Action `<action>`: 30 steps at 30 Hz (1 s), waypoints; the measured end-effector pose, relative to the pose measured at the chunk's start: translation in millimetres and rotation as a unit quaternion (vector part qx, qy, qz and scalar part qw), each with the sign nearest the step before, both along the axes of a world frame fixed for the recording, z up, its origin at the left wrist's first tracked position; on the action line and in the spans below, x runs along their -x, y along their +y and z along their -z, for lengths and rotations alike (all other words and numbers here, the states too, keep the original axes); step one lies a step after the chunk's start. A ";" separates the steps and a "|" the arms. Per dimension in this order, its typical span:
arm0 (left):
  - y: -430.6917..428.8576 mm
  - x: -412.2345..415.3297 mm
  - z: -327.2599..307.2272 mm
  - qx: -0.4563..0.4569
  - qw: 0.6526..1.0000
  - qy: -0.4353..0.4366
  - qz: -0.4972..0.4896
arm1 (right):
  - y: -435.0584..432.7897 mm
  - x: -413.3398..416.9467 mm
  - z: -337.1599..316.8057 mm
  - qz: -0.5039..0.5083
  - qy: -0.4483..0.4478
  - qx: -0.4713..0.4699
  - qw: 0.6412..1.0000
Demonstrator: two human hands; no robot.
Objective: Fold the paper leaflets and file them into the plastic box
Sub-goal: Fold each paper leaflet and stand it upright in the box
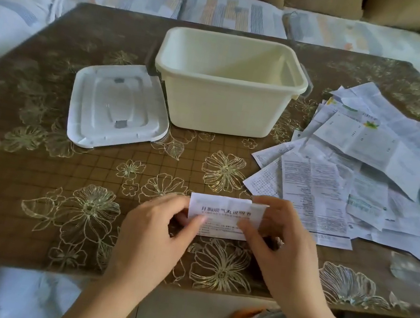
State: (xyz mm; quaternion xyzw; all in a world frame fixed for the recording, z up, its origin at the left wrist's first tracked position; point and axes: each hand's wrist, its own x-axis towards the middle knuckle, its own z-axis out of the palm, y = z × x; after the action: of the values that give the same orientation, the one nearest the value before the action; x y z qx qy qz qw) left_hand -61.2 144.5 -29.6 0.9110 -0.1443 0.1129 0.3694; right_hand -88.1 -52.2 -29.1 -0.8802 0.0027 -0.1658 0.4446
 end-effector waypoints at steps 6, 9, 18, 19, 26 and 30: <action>-11.3 -1.1 2.7 -0.046 0.997 -0.002 -0.055 | 3.4 -8.6 4.2 0.023 0.007 0.077 0.997; -12.1 -1.7 6.7 -0.063 0.996 -0.033 -0.047 | 4.6 -8.5 2.5 0.014 0.009 0.126 0.992; -10.4 -4.3 8.9 -0.102 0.994 -0.048 -0.011 | 0.1 -28.4 -24.5 -0.071 0.133 0.199 0.968; -10.3 -4.7 9.0 -0.106 0.993 -0.051 -0.007 | -1.5 -34.2 -28.7 -0.082 0.161 0.207 0.961; -8.4 -7.5 5.6 -0.116 0.993 -0.025 0.013 | 0.2 -63.1 -54.2 -0.130 0.295 0.268 0.908; -8.9 -9.4 -0.8 -0.146 0.989 0.003 0.032 | 3.1 -64.5 -58.8 -0.121 0.303 0.320 0.890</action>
State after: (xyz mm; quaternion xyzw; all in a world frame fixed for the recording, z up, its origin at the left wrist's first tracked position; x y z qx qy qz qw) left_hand -51.8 135.6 -28.8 0.9505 -0.1873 0.0757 0.2362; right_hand -23.6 -49.1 29.7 -0.9758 -0.0222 0.1718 0.1334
